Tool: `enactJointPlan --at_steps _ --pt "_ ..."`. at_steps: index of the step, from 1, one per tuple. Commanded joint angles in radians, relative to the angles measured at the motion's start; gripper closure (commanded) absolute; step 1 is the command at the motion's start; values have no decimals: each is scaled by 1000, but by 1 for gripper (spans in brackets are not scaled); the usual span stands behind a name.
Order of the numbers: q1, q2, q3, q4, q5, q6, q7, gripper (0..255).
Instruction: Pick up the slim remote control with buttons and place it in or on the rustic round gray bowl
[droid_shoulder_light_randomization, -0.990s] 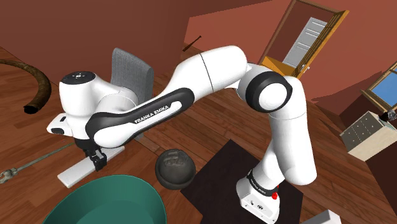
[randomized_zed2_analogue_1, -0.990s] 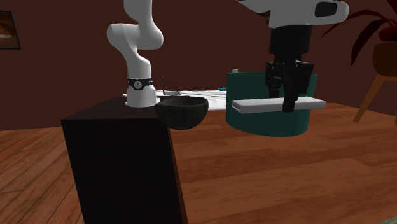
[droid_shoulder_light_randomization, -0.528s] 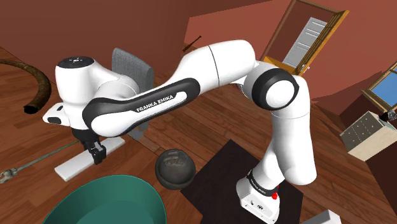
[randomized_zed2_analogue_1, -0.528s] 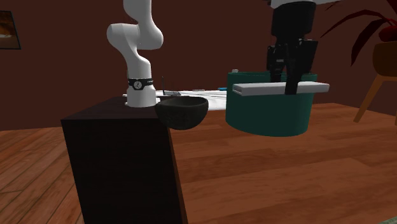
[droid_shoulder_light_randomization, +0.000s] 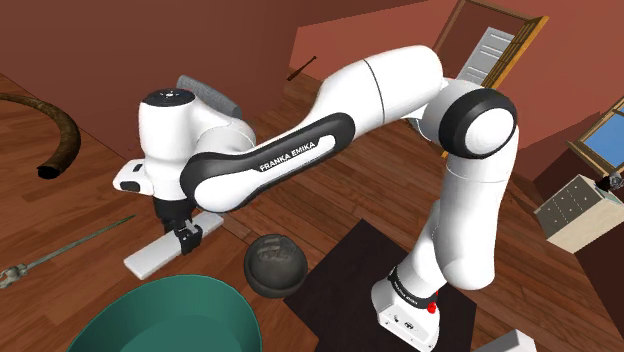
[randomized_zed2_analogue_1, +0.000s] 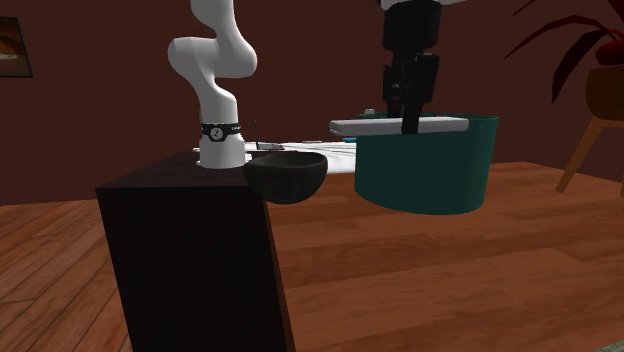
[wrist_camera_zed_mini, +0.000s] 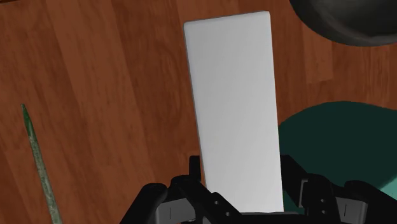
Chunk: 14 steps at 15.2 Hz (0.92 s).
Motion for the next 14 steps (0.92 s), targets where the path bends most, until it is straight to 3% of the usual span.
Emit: enactJointPlan --at_steps 1,8,14 --pt "-28 -81 9 -122 25 47 -19 255" --pt "-94 -342 24 -465 142 149 -124 255" --pt "-103 -573 1 -721 262 187 -247 255"
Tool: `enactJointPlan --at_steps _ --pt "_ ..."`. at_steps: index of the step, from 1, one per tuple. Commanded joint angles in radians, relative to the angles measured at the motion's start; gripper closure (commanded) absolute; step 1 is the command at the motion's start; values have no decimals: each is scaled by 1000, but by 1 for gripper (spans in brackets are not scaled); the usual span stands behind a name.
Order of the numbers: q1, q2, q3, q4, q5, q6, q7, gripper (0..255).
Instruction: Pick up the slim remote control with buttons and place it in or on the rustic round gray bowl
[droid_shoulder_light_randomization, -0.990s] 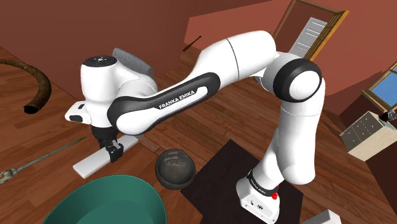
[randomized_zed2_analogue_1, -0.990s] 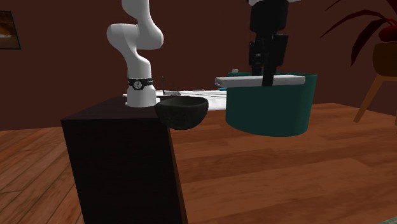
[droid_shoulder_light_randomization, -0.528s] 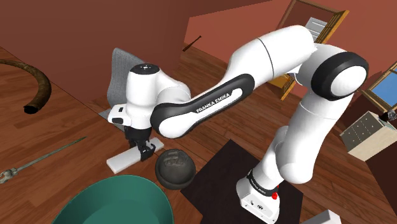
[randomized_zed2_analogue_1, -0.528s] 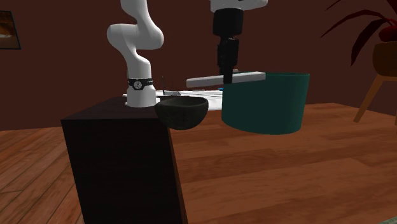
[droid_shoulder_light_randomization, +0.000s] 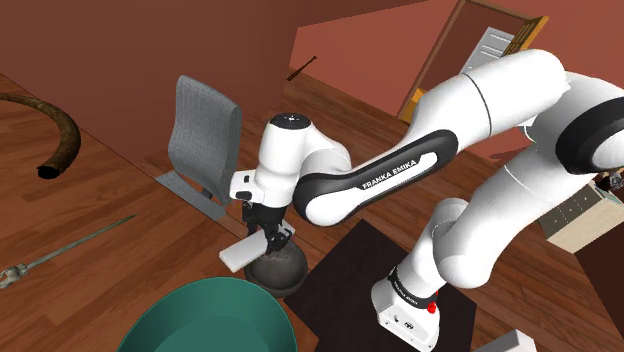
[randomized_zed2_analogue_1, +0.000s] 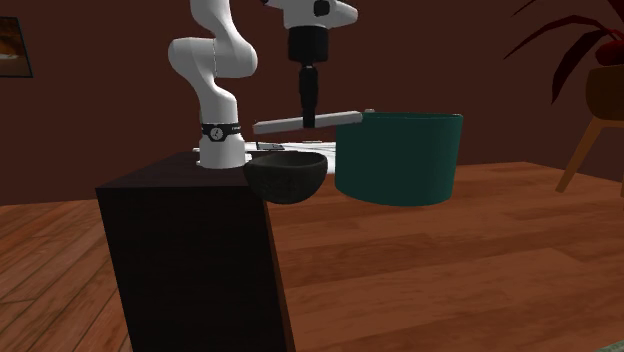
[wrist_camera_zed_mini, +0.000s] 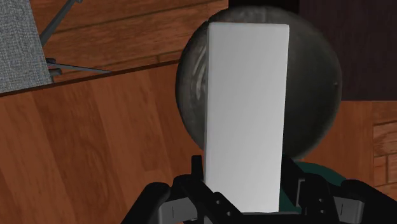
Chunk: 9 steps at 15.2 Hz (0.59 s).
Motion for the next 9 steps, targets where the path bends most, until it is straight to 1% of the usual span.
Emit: enactJointPlan --at_steps 1,3,9 --pt "5 -84 -13 -83 41 1 -44 255" --pt "15 -178 -34 -174 79 -2 -90 255" --pt "9 -100 -23 -202 62 102 -75 255"
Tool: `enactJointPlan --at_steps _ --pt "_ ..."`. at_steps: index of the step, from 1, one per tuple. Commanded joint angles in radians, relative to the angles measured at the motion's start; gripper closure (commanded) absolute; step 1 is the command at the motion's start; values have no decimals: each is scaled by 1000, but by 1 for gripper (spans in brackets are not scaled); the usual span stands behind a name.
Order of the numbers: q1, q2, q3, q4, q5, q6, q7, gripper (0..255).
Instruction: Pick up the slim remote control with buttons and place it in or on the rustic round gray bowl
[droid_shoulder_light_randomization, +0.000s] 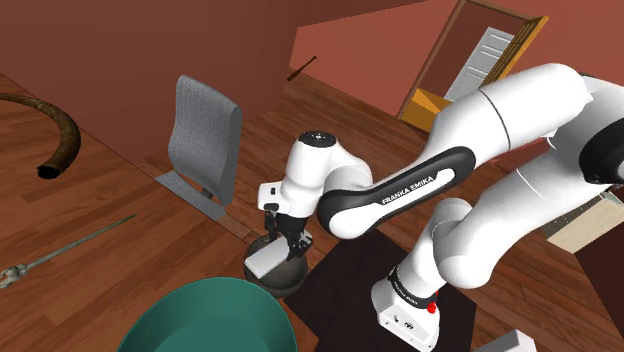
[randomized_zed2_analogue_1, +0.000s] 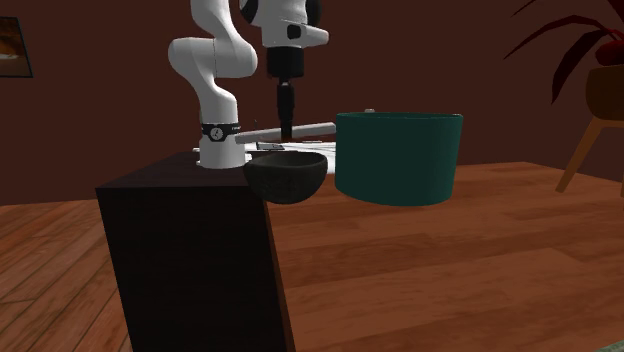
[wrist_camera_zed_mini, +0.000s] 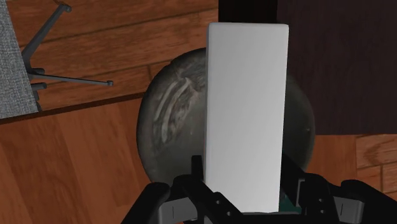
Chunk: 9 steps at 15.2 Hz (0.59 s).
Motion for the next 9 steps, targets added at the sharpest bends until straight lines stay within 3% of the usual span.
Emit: enactJointPlan --at_steps 1,9 --pt "-3 28 5 -8 -7 36 6 255" --pt "-17 127 18 -26 -45 150 34 255"
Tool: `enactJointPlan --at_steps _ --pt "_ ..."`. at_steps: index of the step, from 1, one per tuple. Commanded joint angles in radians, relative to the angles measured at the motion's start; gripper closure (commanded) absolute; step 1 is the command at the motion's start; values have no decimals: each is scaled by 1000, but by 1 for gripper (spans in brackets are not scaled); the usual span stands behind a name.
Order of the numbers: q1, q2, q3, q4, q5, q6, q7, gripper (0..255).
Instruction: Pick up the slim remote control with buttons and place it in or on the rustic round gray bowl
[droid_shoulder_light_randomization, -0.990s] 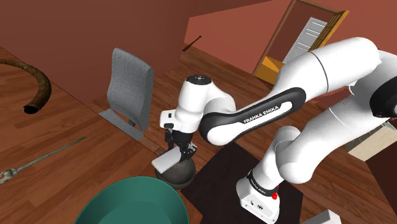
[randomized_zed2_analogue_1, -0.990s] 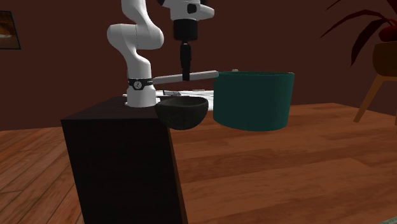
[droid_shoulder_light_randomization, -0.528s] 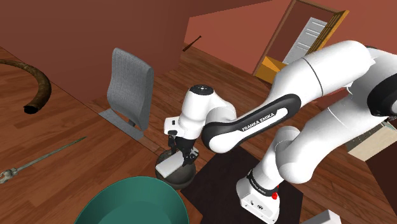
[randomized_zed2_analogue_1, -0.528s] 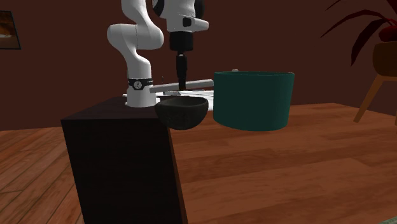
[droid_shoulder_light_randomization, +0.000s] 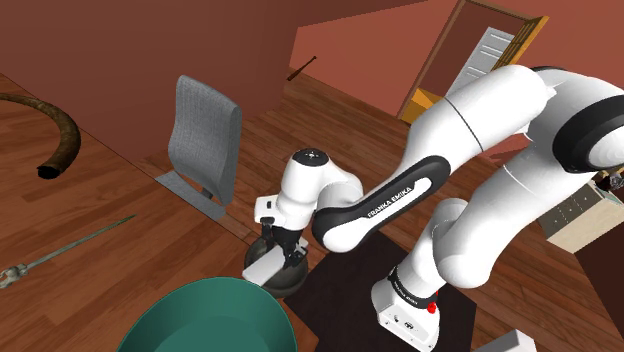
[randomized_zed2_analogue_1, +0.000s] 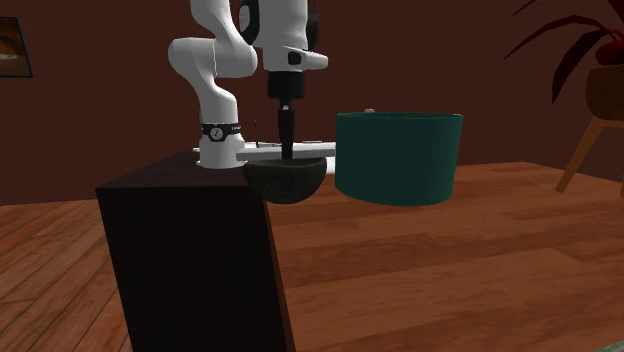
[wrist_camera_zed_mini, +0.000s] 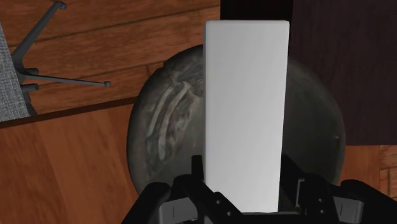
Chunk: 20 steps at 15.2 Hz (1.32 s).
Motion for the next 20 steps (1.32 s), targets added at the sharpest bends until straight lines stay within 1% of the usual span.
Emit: enactJointPlan --at_steps 1,6,7,12,14,16,20 --pt "0 4 1 -3 -1 8 2 255" --pt "0 4 1 -3 -1 8 2 255" --pt "0 4 1 -2 -1 7 3 0" --pt "0 4 1 -3 -1 8 2 0" --pt "9 -72 -7 11 30 -81 -21 0" --pt "16 -134 -16 29 47 -159 -35 0" --pt "17 -134 -17 29 47 -159 -35 0"
